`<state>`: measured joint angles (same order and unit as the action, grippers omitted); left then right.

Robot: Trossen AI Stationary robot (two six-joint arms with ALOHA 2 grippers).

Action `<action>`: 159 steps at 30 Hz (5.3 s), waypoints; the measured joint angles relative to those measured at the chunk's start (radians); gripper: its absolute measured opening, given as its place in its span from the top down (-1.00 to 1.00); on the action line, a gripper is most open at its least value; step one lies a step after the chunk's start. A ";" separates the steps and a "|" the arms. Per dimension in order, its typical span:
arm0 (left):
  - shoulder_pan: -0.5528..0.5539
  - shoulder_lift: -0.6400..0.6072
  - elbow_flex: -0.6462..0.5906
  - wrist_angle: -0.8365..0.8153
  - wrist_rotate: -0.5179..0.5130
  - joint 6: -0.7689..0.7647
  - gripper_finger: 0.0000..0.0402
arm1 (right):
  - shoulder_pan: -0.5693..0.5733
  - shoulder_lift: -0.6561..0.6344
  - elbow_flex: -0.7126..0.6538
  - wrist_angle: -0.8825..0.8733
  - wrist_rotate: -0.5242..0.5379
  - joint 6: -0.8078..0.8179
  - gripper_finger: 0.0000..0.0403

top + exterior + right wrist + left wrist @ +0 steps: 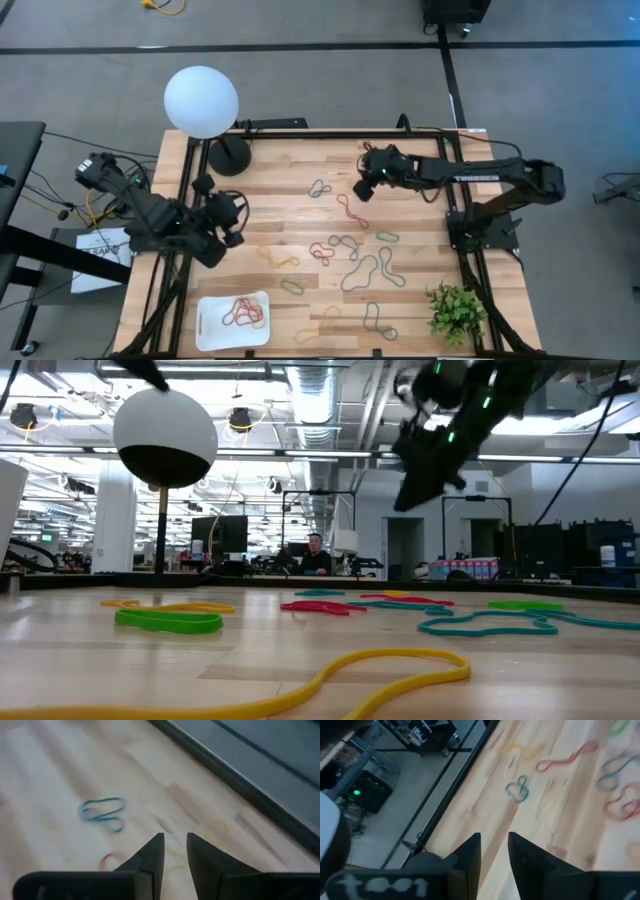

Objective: Pick and place items into bin
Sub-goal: Put the yellow rubber band into the bin

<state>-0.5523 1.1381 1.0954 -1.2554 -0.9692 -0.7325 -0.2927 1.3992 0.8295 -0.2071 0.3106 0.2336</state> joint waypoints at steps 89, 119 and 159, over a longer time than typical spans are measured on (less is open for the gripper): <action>0.280 0.240 -0.216 1.177 0.304 0.661 0.14 | 0.343 0.269 0.148 0.652 -0.377 -0.033 1.00; 0.136 0.178 0.006 0.645 0.650 0.411 1.00 | 0.386 0.268 0.148 0.357 -0.373 -0.032 0.57; -0.285 0.416 -0.071 0.493 0.847 -0.240 0.52 | 0.413 0.304 0.149 0.423 -0.395 -0.203 0.57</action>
<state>-0.8371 1.5543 1.0248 -0.7623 -0.1227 -0.9722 0.1207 1.7029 0.9787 0.2164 -0.0846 0.0307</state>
